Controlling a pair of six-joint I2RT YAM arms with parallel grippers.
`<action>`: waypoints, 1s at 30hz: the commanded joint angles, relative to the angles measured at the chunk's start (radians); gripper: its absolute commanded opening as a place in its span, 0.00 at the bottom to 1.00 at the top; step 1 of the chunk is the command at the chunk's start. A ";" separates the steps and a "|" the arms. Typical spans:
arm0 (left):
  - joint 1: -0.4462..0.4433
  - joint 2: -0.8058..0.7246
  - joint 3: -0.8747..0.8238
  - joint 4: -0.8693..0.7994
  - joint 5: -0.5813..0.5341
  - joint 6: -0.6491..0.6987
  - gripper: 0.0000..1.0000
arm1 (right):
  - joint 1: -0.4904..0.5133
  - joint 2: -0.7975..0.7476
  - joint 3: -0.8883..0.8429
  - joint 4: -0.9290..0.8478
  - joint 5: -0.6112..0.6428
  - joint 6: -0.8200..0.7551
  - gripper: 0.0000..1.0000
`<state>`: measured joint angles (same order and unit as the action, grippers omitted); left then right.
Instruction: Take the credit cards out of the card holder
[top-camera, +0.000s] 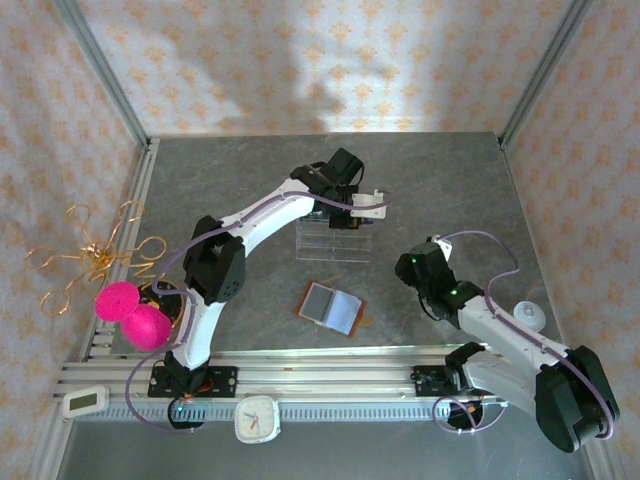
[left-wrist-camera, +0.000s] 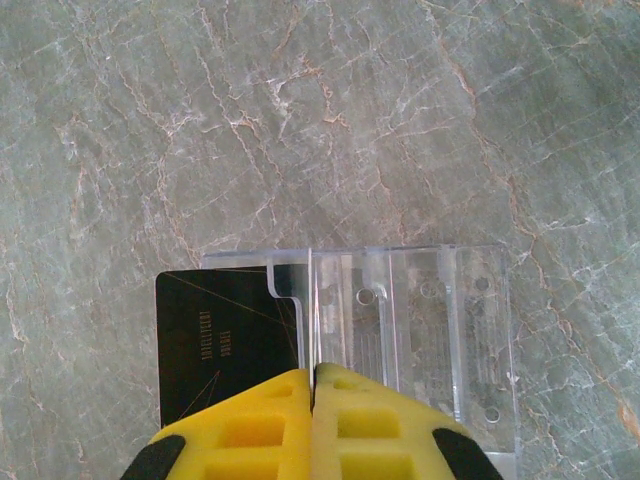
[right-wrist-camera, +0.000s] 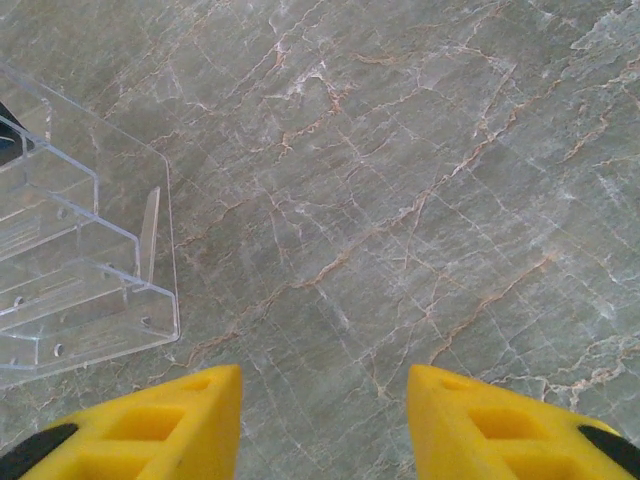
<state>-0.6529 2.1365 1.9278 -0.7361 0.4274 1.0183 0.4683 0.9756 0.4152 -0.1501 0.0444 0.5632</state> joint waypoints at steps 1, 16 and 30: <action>-0.011 0.030 0.007 -0.005 -0.014 -0.013 0.00 | -0.006 0.000 0.013 0.012 0.011 -0.013 0.46; -0.022 0.021 -0.007 -0.017 -0.049 -0.078 0.00 | -0.008 -0.010 -0.001 0.021 0.005 -0.013 0.46; -0.026 -0.074 -0.023 0.053 -0.027 -0.112 0.00 | -0.008 -0.009 -0.010 0.032 -0.008 -0.012 0.46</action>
<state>-0.6678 2.1239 1.9049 -0.7094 0.4034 0.9279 0.4675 0.9752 0.4137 -0.1318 0.0330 0.5632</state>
